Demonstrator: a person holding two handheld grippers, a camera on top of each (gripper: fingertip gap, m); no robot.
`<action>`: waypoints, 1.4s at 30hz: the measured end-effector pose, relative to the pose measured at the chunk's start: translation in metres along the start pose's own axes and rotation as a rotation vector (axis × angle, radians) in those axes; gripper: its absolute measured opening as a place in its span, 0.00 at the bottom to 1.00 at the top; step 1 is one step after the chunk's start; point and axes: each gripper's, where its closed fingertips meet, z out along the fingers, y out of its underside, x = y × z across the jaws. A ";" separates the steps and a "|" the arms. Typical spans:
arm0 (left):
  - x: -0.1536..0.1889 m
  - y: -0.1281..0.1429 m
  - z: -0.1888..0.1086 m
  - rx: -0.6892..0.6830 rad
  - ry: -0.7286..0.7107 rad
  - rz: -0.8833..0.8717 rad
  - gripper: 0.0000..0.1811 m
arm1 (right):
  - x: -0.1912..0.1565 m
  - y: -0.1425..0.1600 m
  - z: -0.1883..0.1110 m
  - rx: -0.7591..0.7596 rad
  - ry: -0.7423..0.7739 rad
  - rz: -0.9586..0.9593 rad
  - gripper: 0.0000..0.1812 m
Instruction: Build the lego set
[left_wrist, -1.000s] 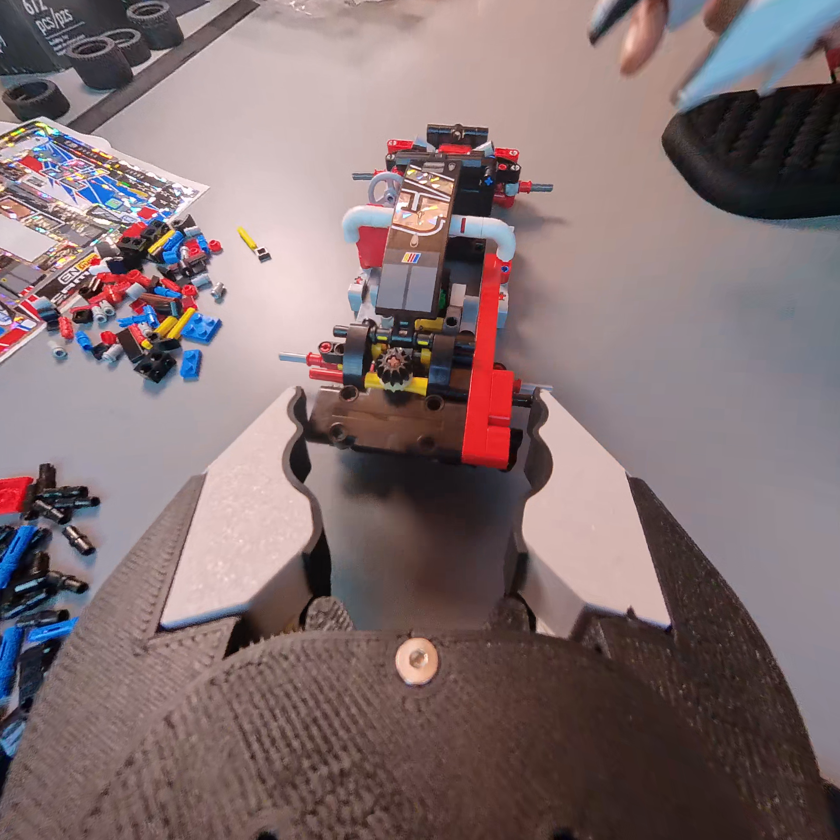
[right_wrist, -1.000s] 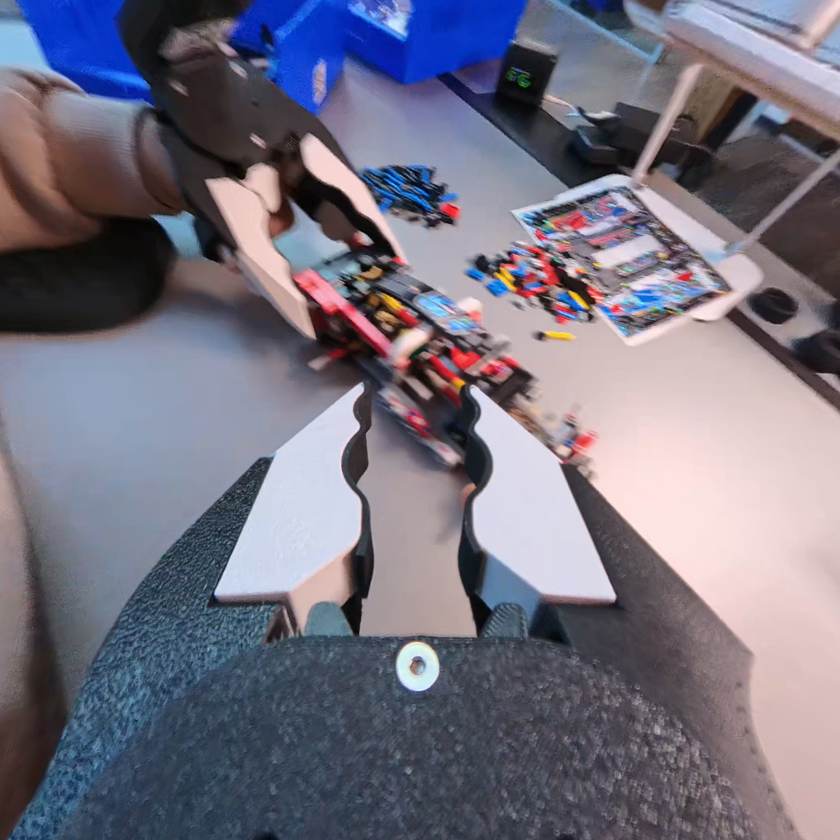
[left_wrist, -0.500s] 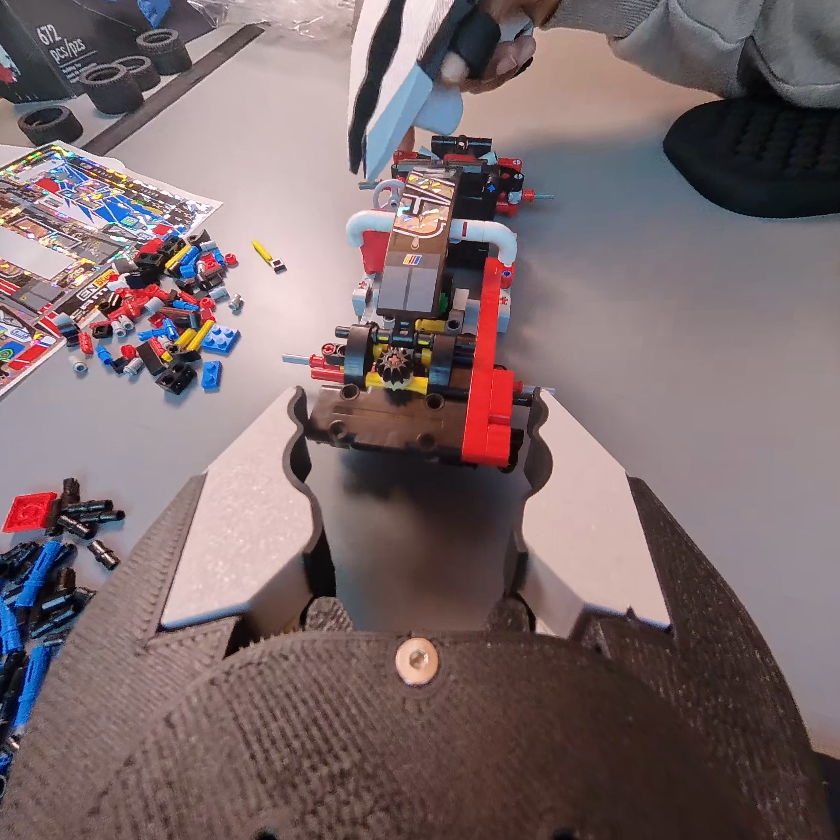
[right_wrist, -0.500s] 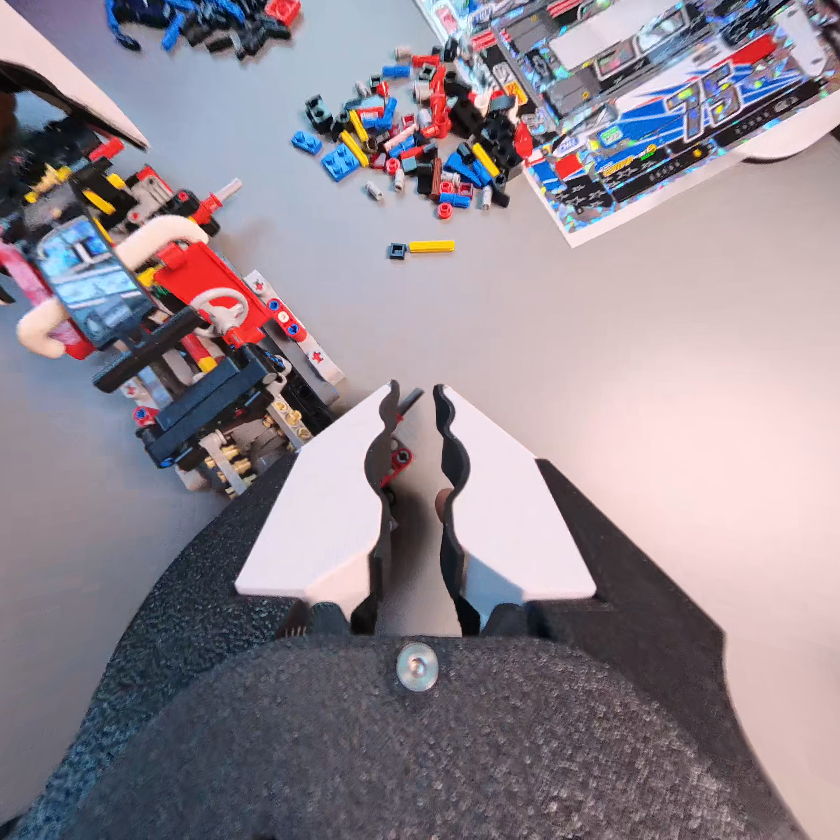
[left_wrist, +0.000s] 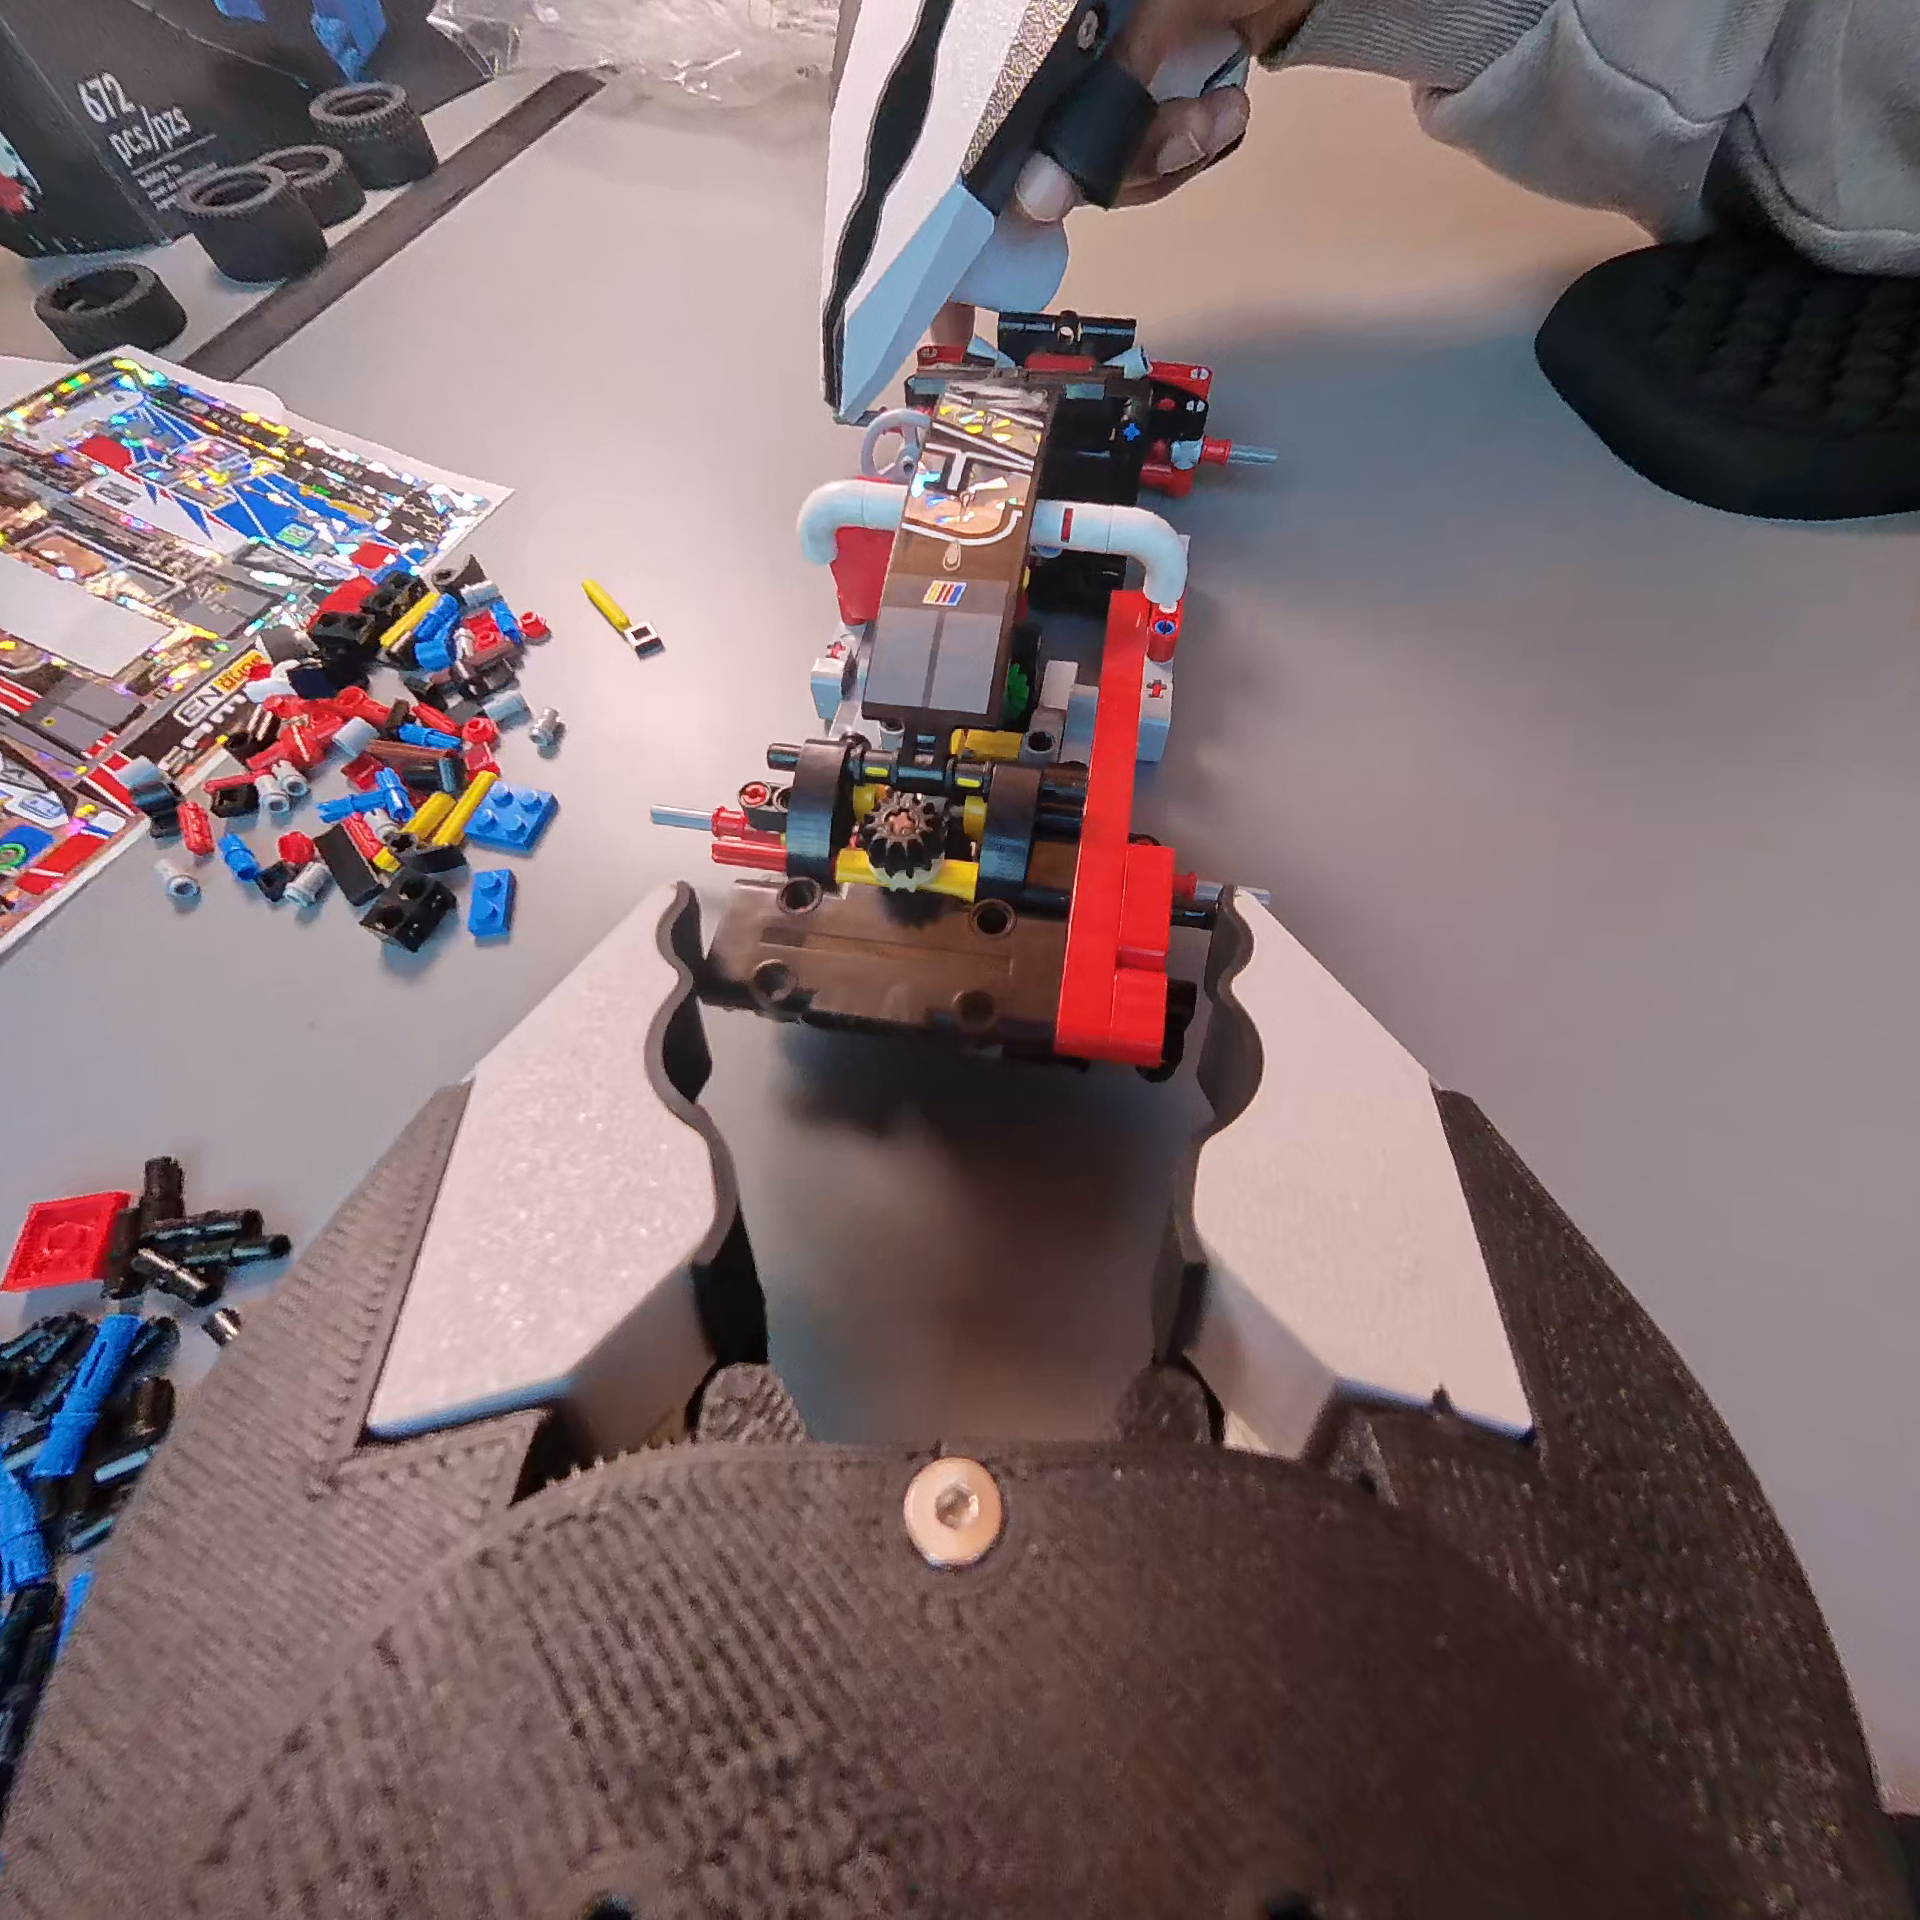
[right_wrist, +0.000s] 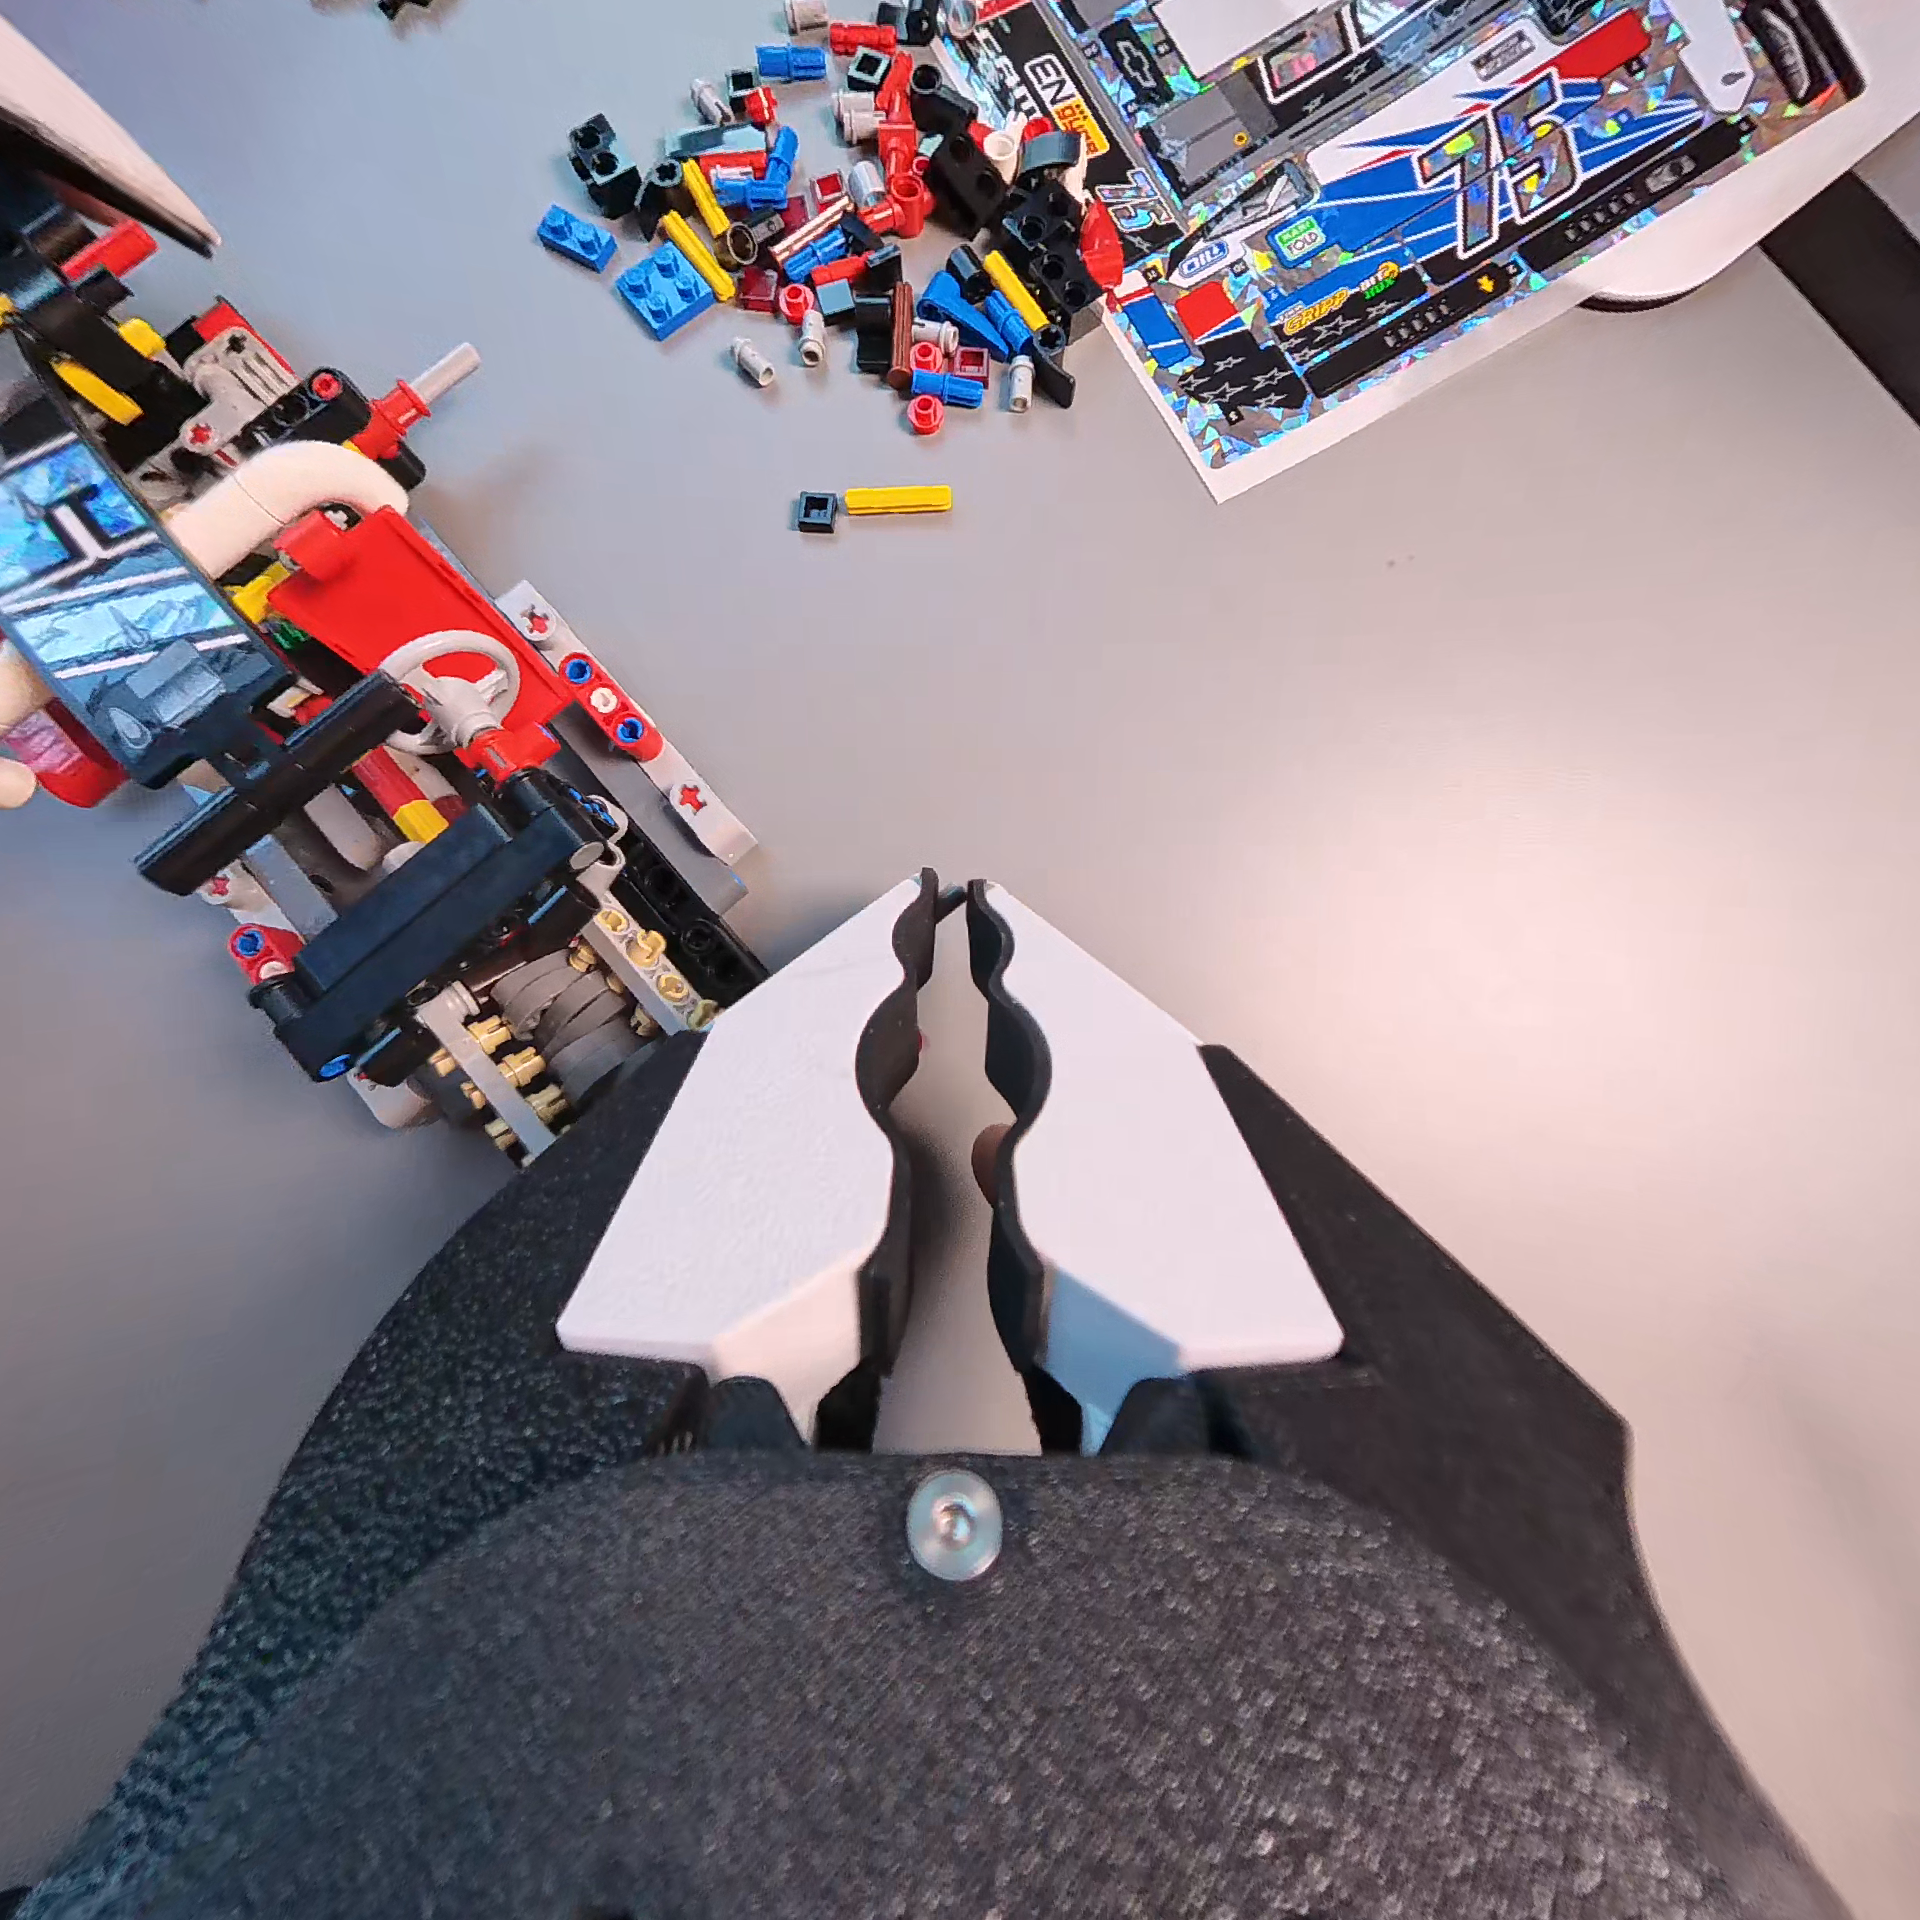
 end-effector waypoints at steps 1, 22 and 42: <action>0.000 -0.003 -0.001 0.022 -0.010 0.015 0.53 | 0.001 0.000 -0.002 0.000 0.008 0.000 0.01; -0.159 -0.181 -0.091 0.626 -0.627 -0.077 0.29 | -0.016 -0.208 -0.120 0.905 0.142 -0.080 0.09; -0.190 -0.145 -0.083 0.656 -0.729 -0.125 0.16 | 0.047 -0.178 -0.076 0.963 0.268 0.128 0.06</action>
